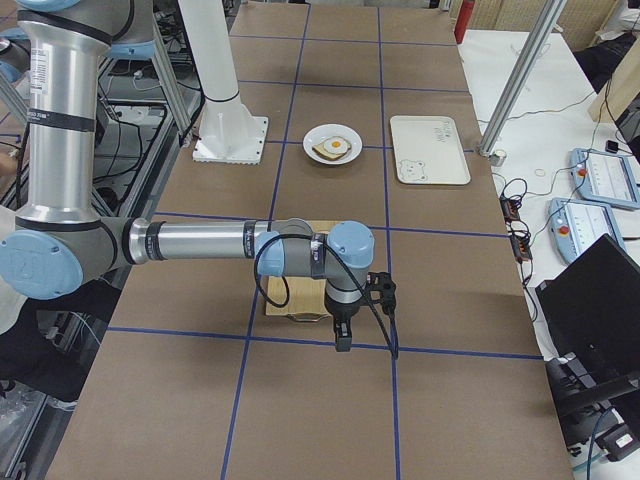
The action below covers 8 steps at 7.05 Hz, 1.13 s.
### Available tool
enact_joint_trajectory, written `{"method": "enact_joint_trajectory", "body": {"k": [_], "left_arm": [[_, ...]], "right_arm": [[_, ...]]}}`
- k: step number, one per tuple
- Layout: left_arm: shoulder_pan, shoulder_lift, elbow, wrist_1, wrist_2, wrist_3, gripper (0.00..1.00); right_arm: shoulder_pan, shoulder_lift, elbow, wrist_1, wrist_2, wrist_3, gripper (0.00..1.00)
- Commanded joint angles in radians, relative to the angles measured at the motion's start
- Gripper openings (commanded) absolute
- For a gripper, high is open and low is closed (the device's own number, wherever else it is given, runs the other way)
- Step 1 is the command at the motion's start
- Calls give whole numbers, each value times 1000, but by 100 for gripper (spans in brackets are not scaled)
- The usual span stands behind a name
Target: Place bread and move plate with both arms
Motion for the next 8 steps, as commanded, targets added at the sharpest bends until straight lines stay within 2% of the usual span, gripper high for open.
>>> {"method": "enact_joint_trajectory", "body": {"k": [1, 3, 4, 5, 6, 7, 8], "left_arm": [[-1, 2, -13, 2, 2, -2, 99], [-2, 2, -55, 3, 5, -2, 99], [-2, -14, -70, 2, 3, -3, 99], [-2, -24, -84, -3, 3, -5, 99], [-3, -47, -95, -33, 2, -6, 99], [-2, -66, -83, -119, 2, -5, 99], [-2, -92, -37, -234, 0, -8, 99]], "right_arm": [[0, 0, 0, 1, 0, 0, 100], [0, 15, 8, 3, 5, 6, 100], [-2, 18, 17, 70, 7, 8, 100], [-2, 15, 9, 177, 49, 14, 100], [-10, 21, 12, 184, 89, 15, 100], [-11, 37, 8, 187, 196, 17, 100], [-14, 40, 12, 185, 221, 18, 100]]}}
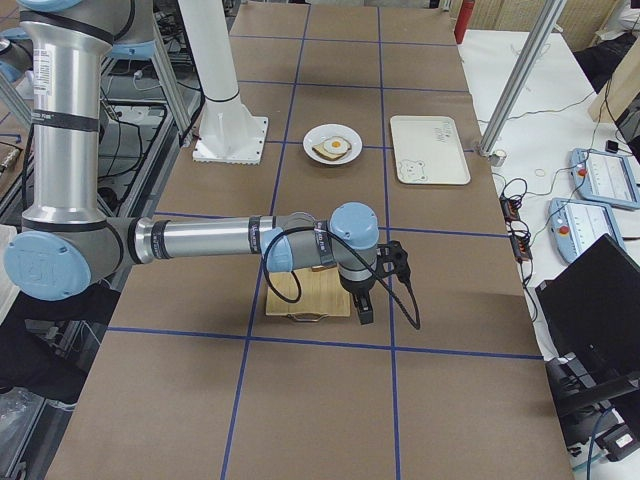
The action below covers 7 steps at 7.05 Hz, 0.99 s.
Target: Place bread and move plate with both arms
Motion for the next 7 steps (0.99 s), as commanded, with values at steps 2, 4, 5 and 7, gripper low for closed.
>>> {"method": "enact_joint_trajectory", "body": {"k": [2, 4, 5, 7], "left_arm": [[0, -17, 40, -148, -1, -2, 99], [0, -17, 40, -148, -3, -2, 99], [0, -17, 40, -148, -4, -2, 99], [0, -17, 40, -148, -6, -2, 99]], "right_arm": [[-88, 4, 1, 127, 51, 249, 100], [-253, -42, -1, 430, -45, 698, 100], [-343, -87, -9, 564, -124, 835, 100], [-472, -142, -45, 729, -244, 953, 82]]}}
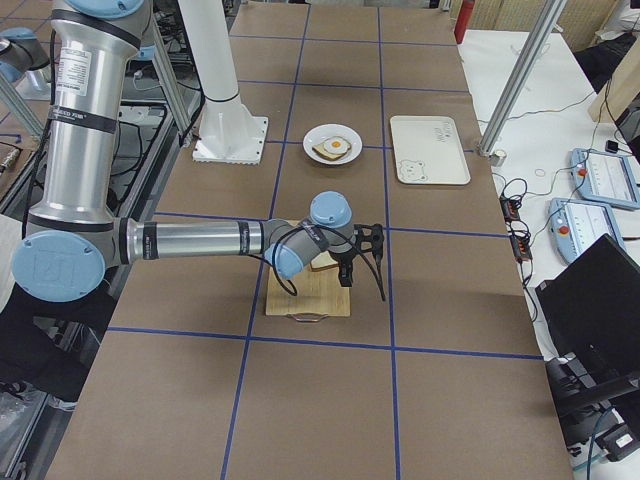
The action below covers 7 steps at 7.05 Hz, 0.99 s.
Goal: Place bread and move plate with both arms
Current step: 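Lower the right gripper onto the bread slice on the wooden board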
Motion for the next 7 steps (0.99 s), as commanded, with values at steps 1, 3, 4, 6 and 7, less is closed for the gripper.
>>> {"method": "enact_joint_trajectory", "body": {"k": [1, 3, 4, 6, 7], "left_arm": [[0, 0, -2, 0, -1, 0, 99], [0, 0, 0, 0, -1, 0, 99], [0, 0, 0, 0, -1, 0, 99], [0, 0, 0, -2, -1, 0, 99], [0, 0, 0, -2, -2, 0, 99]], "right_arm": [[-145, -31, -30, 155, -125, 139, 78], [-222, -42, -29, 213, -159, 175, 61], [-239, -49, -26, 218, -161, 175, 60], [-269, -75, -21, 221, -173, 171, 58], [-279, -91, -21, 242, -179, 171, 51]]}}
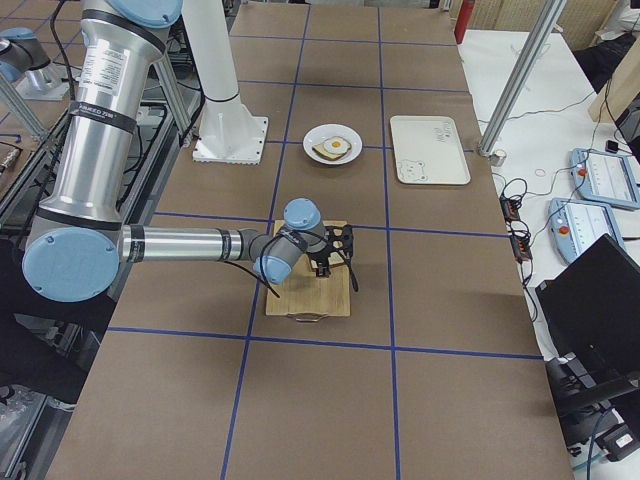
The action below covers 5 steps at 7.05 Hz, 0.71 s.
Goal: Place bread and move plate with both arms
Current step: 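Lower the right gripper onto the bread slice on the wooden board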
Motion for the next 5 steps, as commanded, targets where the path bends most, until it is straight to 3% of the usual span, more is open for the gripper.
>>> {"method": "enact_joint_trajectory", "body": {"k": [1, 5], "left_arm": [[0, 0, 0, 1, -1, 2, 99], [0, 3, 0, -1, -1, 3, 99]], "right_arm": [[-25, -20, 1, 21, -11, -3, 51], [-66, -21, 1, 21, -51, -4, 45]]}}
